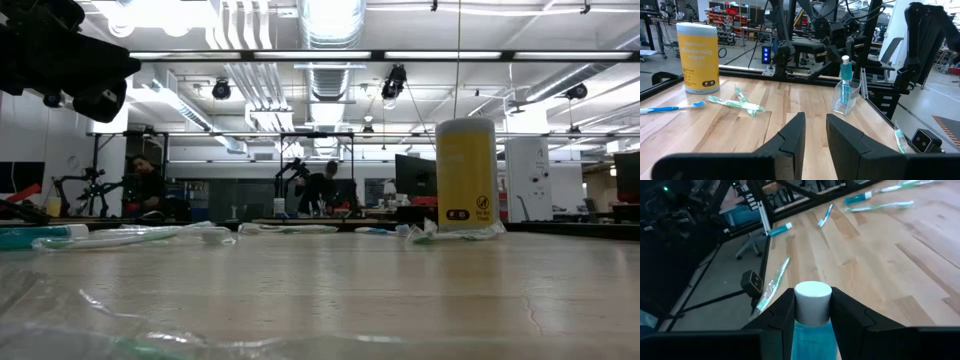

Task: Pick & Place toothbrushing station
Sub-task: Put the blue mouthwash into the transparent organizer, then put the green toothbrush into the transparent organizer

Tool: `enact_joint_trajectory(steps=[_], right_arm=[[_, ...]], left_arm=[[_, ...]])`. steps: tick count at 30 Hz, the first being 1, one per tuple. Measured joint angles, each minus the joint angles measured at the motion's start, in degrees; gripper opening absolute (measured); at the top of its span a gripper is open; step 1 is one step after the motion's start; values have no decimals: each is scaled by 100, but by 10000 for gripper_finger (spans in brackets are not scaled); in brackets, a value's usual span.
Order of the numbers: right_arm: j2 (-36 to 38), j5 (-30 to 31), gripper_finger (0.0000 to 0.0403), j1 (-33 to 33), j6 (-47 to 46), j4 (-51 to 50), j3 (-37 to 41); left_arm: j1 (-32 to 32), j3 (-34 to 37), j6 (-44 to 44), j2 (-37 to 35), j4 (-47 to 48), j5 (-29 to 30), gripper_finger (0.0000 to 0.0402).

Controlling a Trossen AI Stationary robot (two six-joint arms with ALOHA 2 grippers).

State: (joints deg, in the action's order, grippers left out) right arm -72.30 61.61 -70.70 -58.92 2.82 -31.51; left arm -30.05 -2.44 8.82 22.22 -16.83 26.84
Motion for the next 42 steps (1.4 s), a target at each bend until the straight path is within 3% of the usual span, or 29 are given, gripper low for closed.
enact_joint_trajectory(steps=[12, 18, 29, 42], right_arm=[[-1101, 435, 98, 8, -95, 979, 0], [-1439, 465, 98, 9, -610, 1127, 0], [-1642, 456, 100, 9, -1269, 1104, 2], [-1712, 437, 140, 9, -1302, 1099, 4]], left_arm=[[-1, 0, 2, 0, -1, -1, 83], [-1, 0, 0, 0, 0, 0, 83], [-1, 0, 1, 0, 0, 0, 83], [-1, 0, 0, 0, -1, -1, 83]])
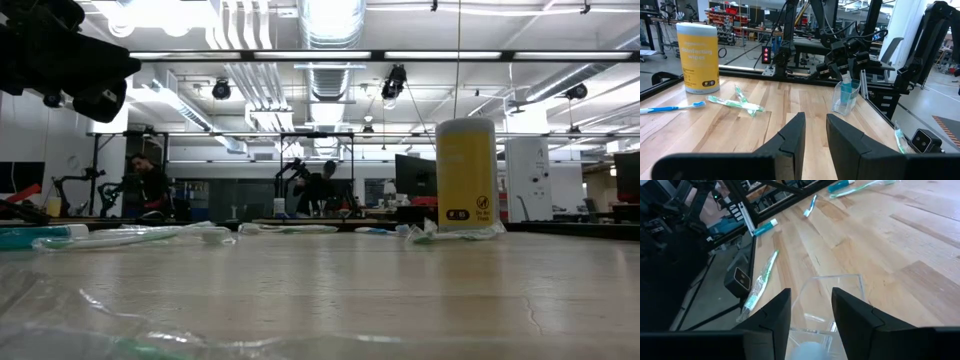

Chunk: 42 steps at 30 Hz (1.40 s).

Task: Pick & Place toothbrushing station
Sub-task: Put the green toothbrush into the transparent organizer

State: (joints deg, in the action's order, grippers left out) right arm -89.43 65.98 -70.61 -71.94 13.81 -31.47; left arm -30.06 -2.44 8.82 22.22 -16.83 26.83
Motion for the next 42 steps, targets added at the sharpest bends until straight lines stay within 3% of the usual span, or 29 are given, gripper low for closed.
enact_joint_trajectory(steps=[10, 13, 16, 21, 28, 34, 42], right_arm=[[209, 311, 132, -2, 330, -41, 3], [487, 309, 135, 40, 15, -383, 5], [916, -42, 140, 176, -644, -1061, 5], [1661, -730, 139, 418, -766, -2040, 7], [2828, -803, 123, 835, -1166, -3142, 7], [3616, -1356, 109, 1417, -813, -3638, 7], [3965, -2493, 105, 2241, -692, -4012, 7]], left_arm=[[1, 0, 1, 0, 1, 1, 83], [0, 0, 2, 0, 1, 0, 83], [0, 0, 0, 0, 1, 0, 83], [0, 0, 0, 0, -1, 0, 83], [2, 0, 2, 0, -1, 2, 83], [0, 0, 1, 0, 1, 1, 83], [1, 0, 1, 0, -1, 0, 83]])
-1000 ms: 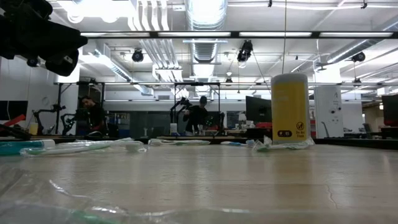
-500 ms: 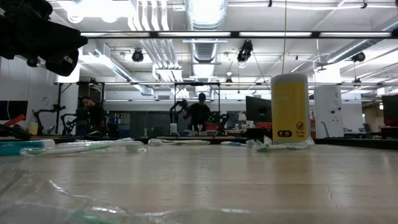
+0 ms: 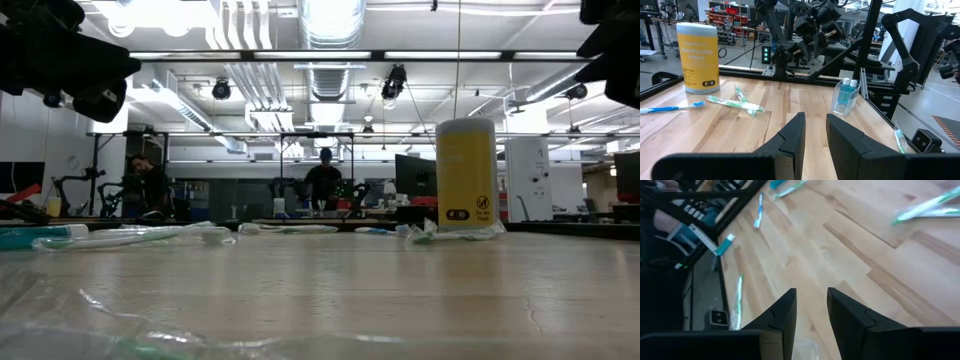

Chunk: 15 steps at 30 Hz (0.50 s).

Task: Pick & Place toothbrushing station
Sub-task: Put the green toothbrush into the transparent organizer

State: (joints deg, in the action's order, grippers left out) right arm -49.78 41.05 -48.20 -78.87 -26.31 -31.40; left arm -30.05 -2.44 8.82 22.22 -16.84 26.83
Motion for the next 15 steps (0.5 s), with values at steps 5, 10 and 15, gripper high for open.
enact_joint_trajectory(steps=[5, 10, 15], right_arm=[[4, -332, 109, 367, 6, -32, 0], [28, -636, 124, 408, 664, -112, -101], [23, -515, 140, 443, 898, -783, -505]], left_arm=[[-1, 0, 2, 0, 1, 0, 83], [0, 0, -1, 0, 2, 1, 83], [0, 0, 1, 0, 2, 2, 83]])
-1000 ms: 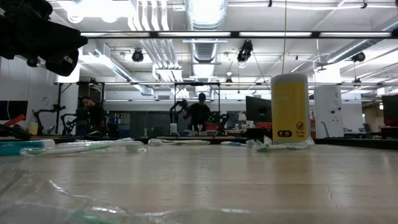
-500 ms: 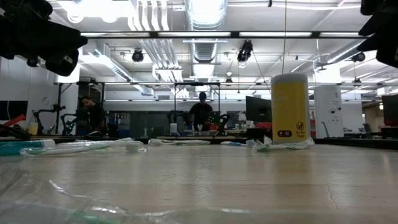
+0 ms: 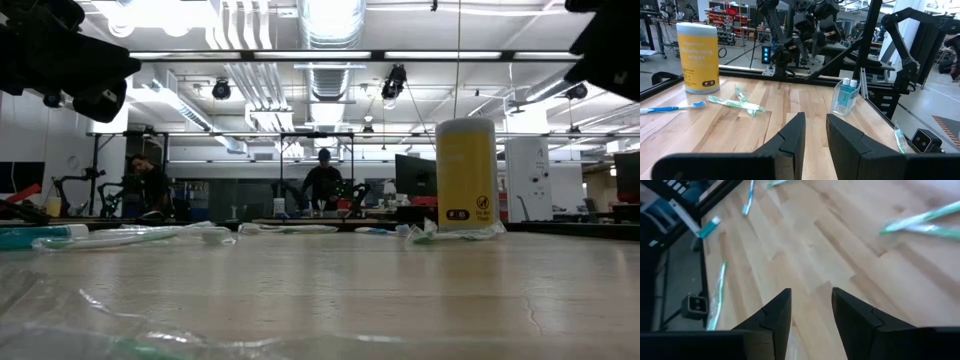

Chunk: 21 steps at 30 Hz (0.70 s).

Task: Pick & Place toothbrushing station
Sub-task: Put the green toothbrush into the transparent organizer

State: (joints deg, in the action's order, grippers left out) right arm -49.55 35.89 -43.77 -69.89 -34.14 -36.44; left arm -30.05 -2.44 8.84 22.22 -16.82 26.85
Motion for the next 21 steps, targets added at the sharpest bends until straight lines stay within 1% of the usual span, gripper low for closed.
enact_joint_trajectory(steps=[5, 8, 12, 17, 21], right_arm=[[-59, 18, 138, 106, -205, -1021, -640], [-116, 16, 133, 232, -344, -1398, -951], [-119, 13, 134, 367, -345, -1537, -1205], [-121, -11, 148, 657, -348, -1685, -1352], [-130, -259, 155, 981, -600, -1737, -1371]], left_arm=[[-1, 0, -2, 0, 0, -1, 83], [-2, 0, 0, 0, 0, -2, 83], [0, 0, -2, 0, -2, -2, 83], [0, 0, -1, 0, 0, -1, 83], [-2, 0, 0, 0, 0, -2, 83]])
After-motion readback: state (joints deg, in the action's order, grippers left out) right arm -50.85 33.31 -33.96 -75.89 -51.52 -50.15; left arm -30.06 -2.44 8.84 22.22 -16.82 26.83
